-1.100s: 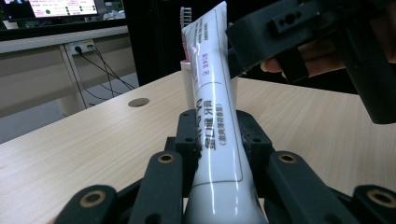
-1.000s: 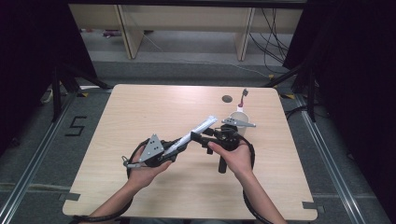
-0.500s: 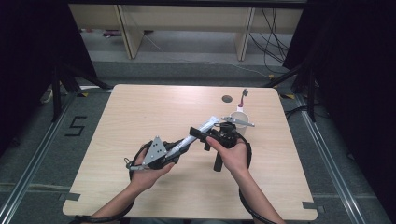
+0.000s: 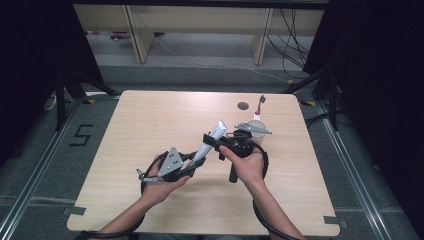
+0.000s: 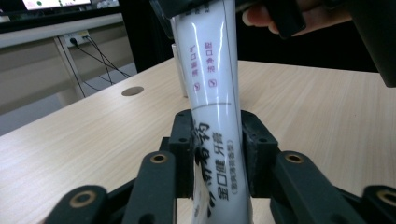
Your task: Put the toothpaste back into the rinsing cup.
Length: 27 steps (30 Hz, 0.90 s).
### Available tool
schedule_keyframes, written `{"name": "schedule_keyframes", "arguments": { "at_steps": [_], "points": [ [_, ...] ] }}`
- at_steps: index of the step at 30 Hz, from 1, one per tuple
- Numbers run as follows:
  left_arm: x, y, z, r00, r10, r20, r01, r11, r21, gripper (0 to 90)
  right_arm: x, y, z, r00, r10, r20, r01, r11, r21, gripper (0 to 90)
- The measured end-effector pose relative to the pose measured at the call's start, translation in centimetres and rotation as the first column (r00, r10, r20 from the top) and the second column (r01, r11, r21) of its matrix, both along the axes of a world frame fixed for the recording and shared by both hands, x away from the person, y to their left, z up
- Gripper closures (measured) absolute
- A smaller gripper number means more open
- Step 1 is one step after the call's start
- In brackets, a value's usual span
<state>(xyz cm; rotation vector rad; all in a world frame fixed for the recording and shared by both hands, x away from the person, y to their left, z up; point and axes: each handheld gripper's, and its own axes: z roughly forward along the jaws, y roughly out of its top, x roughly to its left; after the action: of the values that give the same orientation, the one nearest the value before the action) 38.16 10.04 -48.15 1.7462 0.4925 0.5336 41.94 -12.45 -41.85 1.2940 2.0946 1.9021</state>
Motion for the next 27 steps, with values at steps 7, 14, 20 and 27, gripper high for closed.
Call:
{"name": "schedule_keyframes", "arguments": {
  "at_steps": [7, 14, 20, 27],
  "points": [
    [0.2, 0.0, 0.4, 0.9993, -0.032, -0.018, 0.032, 0.9994, 0.015, 52.8, -0.5, 0.4, 0.8, 0.9951, 0.036, 0.092, -0.027, 0.994, -0.104, 75.5],
    [-0.6, 1.2, 1.0, 0.9965, -0.08, -0.024, 0.081, 0.9955, 0.049, 46.6, -0.6, -0.4, 1.6, 0.9948, 0.004, 0.102, 0.014, 0.985, -0.172, 76.5],
    [-1.0, 2.9, 1.2, 0.9977, -0.061, -0.03, 0.063, 0.9965, 0.055, 43.2, -0.5, -1.3, 1.9, 0.9888, -0.006, 0.149, 0.038, 0.976, -0.212, 76.7],
    [-1.3, 5.4, 0.5, 0.9977, 0.004, -0.068, -0.003, 0.9998, 0.018, 41.0, -0.5, -2.1, 2.4, 0.9747, -0.033, 0.221, 0.092, 0.961, -0.262, 76.7]
  ]
}}
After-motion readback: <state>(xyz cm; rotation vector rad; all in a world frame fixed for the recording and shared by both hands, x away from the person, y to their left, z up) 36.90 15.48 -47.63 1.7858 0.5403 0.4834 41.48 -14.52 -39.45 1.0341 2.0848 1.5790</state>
